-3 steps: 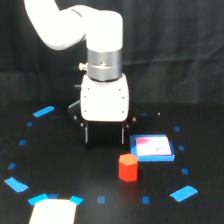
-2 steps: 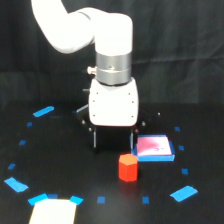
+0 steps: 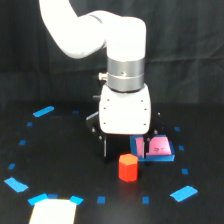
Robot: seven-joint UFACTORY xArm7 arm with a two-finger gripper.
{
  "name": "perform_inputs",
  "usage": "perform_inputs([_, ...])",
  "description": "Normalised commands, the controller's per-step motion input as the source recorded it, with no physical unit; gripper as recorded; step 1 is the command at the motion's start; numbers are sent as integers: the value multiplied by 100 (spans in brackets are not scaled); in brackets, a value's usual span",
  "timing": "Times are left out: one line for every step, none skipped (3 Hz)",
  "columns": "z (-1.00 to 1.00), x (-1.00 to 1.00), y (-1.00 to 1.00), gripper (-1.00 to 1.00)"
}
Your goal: Pick up the red object from the table
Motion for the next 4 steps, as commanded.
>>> perform_inputs([-28, 14, -66, -50])
perform_inputs([-30, -9, -31, -93])
perform_inputs([-13, 19, -11, -92])
perform_inputs([14, 50, -3, -100])
